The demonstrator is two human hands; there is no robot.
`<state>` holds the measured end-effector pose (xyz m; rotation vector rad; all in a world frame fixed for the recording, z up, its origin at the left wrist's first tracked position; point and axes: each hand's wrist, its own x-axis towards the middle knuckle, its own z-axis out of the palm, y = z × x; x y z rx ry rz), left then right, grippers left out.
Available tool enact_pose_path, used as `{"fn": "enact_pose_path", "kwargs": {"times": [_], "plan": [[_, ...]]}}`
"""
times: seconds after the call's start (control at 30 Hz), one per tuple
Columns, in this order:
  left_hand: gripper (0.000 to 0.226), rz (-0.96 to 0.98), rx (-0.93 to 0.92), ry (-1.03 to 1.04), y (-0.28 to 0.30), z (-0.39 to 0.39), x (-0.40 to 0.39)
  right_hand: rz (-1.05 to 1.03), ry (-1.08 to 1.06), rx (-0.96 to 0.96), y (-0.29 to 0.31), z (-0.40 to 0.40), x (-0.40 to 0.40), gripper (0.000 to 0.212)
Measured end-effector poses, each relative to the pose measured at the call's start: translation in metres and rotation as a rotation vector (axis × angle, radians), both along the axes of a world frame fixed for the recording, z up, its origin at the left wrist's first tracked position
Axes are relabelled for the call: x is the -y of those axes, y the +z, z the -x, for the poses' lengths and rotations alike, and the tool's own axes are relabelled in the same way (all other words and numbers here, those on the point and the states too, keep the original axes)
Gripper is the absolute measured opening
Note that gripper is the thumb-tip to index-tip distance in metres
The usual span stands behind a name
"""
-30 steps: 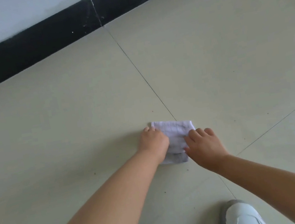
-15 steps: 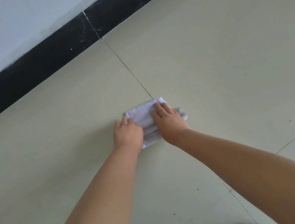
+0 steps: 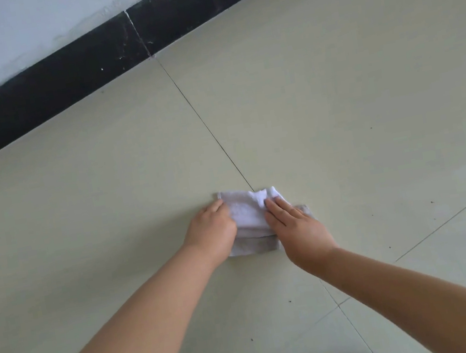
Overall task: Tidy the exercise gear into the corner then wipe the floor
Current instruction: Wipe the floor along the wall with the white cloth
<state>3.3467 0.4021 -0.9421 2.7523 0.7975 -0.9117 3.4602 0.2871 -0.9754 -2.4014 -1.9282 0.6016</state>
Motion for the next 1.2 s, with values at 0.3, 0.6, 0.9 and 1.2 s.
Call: {"fn": "enact_pose_path", "kwargs": {"times": [0.3,0.6,0.9,1.2], "plan": [[0.041,-0.135,0.029,0.032,-0.004,-0.035,0.004,0.113,-0.088,-0.054,0.018,-0.031,-0.021,0.060],[0.037,-0.167,0.047,0.165,0.005,0.025,-0.027,0.112,-0.027,-0.186,0.006,0.025,-0.067,0.054],[0.044,0.004,0.252,-0.133,-0.023,-0.004,0.054,0.019,-0.203,-0.021,-0.006,-0.013,0.056,0.060],[0.043,0.033,0.153,-0.104,-0.013,-0.140,0.052,0.146,-0.501,-0.051,0.012,-0.122,0.030,0.062]]}}
